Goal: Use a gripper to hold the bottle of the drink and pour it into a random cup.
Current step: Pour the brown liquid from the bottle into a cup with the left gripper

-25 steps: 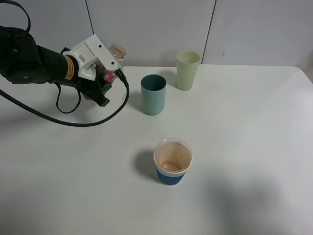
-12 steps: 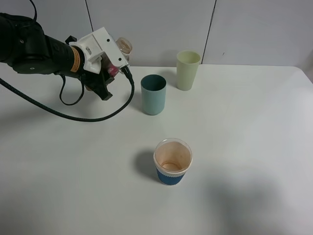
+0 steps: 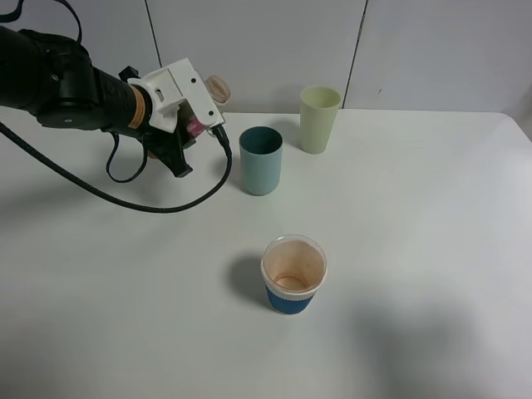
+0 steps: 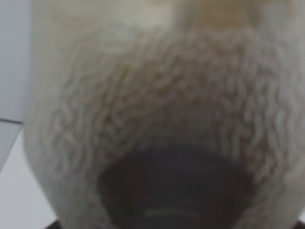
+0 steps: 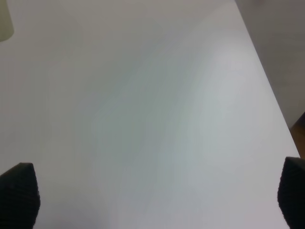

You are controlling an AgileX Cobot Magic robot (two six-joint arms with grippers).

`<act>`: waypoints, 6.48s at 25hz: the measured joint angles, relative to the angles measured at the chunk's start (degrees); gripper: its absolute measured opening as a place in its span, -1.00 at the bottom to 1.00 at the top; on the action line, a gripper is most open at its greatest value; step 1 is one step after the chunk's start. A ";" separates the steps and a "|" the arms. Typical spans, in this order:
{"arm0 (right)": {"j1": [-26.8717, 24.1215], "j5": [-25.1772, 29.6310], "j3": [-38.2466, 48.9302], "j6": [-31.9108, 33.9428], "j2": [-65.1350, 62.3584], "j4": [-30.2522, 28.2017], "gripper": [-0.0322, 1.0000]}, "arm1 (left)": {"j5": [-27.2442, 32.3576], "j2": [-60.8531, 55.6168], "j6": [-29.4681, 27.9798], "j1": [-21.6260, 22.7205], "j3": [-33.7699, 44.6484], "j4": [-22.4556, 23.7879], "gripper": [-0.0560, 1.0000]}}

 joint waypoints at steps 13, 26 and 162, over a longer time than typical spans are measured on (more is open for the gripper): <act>0.00 0.00 0.00 0.00 0.00 0.00 1.00 | 0.78 2.64 0.00 -1.68 -3.43 1.33 -0.23; 0.00 0.00 0.00 0.00 0.00 0.00 1.00 | 0.98 5.71 -0.45 -1.68 -4.22 3.35 -0.23; 0.00 0.00 0.00 0.00 0.00 0.00 1.00 | 21.60 7.90 2.53 -8.30 -8.78 27.38 -0.25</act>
